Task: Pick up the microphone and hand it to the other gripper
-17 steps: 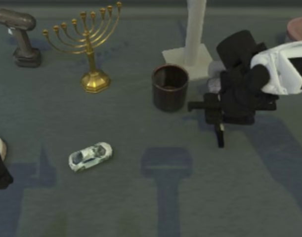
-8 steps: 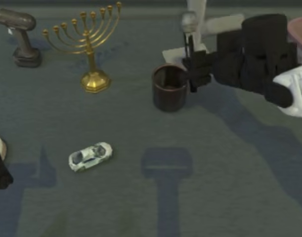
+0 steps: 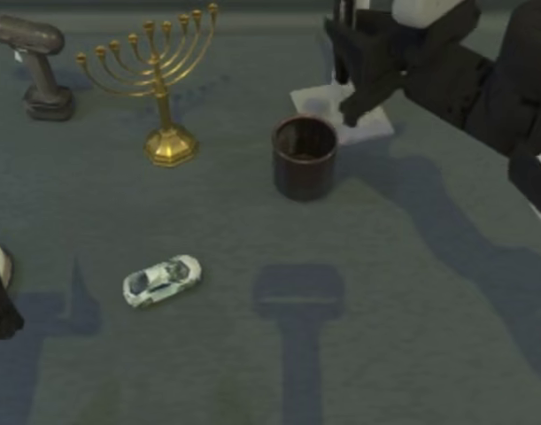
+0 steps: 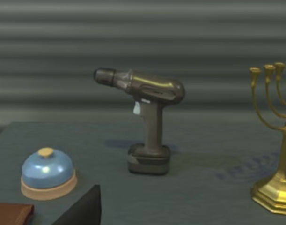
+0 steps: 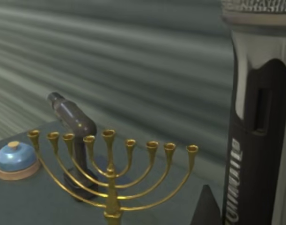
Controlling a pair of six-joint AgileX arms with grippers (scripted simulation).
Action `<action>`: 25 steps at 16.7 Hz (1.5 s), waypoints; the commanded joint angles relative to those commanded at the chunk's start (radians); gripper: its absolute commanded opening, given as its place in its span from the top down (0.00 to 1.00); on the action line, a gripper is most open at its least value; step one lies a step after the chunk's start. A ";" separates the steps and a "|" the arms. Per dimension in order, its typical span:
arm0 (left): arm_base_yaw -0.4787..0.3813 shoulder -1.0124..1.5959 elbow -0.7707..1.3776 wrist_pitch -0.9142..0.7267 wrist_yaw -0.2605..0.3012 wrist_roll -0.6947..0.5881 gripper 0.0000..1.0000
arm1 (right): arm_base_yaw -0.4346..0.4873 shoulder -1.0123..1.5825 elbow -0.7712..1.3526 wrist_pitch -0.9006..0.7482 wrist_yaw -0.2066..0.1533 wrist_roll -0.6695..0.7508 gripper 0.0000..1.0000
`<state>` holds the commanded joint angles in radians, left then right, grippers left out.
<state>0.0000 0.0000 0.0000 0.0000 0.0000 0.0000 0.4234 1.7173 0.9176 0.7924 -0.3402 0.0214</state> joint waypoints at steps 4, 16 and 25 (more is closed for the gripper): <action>0.000 0.000 0.000 0.000 0.000 0.000 0.00 | 0.000 -0.006 -0.004 0.011 -0.003 -0.005 1.00; 0.000 0.000 0.000 0.000 0.000 0.000 0.00 | 0.206 -0.178 -0.106 0.008 0.190 0.012 1.00; 0.000 0.000 0.000 0.000 0.000 0.000 0.00 | 0.206 -0.178 -0.106 0.008 0.190 0.012 1.00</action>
<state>0.0000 0.0000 0.0000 0.0000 0.0000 0.0000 0.6292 1.5391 0.8118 0.8002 -0.1507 0.0338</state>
